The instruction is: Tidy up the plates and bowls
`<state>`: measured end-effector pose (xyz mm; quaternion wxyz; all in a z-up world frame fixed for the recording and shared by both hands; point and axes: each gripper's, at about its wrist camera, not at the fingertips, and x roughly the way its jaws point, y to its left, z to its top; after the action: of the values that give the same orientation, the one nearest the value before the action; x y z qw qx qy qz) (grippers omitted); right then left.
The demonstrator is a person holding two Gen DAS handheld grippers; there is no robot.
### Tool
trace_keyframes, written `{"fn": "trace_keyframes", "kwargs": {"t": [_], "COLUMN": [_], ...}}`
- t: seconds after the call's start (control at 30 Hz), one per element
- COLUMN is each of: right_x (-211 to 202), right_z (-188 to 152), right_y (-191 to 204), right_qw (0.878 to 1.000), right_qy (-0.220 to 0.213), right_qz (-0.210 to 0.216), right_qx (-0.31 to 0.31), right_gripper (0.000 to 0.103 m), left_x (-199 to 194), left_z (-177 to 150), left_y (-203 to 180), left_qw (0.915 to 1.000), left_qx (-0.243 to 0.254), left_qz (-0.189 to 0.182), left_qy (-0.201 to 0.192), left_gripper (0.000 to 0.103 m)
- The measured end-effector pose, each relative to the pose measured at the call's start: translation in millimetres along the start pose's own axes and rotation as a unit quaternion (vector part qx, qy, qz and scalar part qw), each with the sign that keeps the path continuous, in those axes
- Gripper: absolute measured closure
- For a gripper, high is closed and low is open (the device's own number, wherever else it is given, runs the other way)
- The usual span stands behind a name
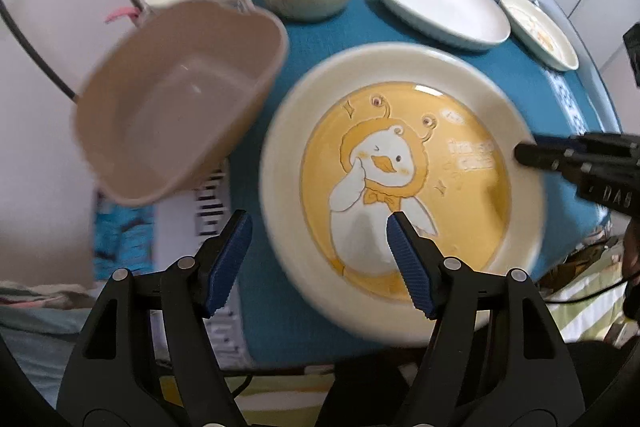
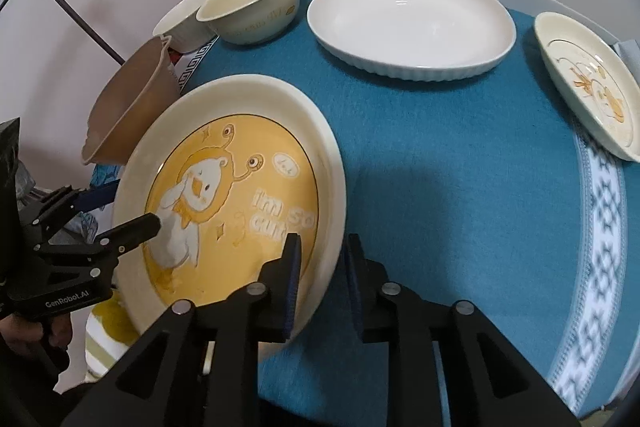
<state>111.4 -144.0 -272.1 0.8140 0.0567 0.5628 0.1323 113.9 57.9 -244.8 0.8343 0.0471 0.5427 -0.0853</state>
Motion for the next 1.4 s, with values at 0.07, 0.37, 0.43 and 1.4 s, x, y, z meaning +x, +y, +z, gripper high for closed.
{"fn": "trace_keyframes", "kwargs": {"t": [0.07, 0.37, 0.43, 1.4], "right_x": [-28.2, -127.0, -140.4, 46.6], "right_z": [5.9, 50.0, 61.9, 208.7], "right_y": [0.2, -5.2, -8.5, -165.2], "right_qw": [1.000, 0.988, 0.984, 0.972], "right_qy": [-0.024, -0.155, -0.177, 0.073], "right_qz": [-0.001, -0.018, -0.015, 0.103], "right_qx": [-0.002, -0.007, -0.011, -0.200], "right_gripper": [0.083, 0.040, 0.001, 0.047], "left_x": [-25.2, -113.7, -124.9, 101.0], "left_z": [4.4, 72.0, 87.5, 151.9], "left_y": [0.3, -12.5, -18.5, -69.8], "left_qw": [0.9996, 0.9857, 0.9791, 0.9632], "left_qx": [0.007, -0.003, -0.001, -0.267], "left_qz": [0.003, -0.045, -0.053, -0.034], "left_qy": [-0.028, -0.162, -0.196, 0.007], "left_gripper": [0.035, 0.002, 0.000, 0.035]}}
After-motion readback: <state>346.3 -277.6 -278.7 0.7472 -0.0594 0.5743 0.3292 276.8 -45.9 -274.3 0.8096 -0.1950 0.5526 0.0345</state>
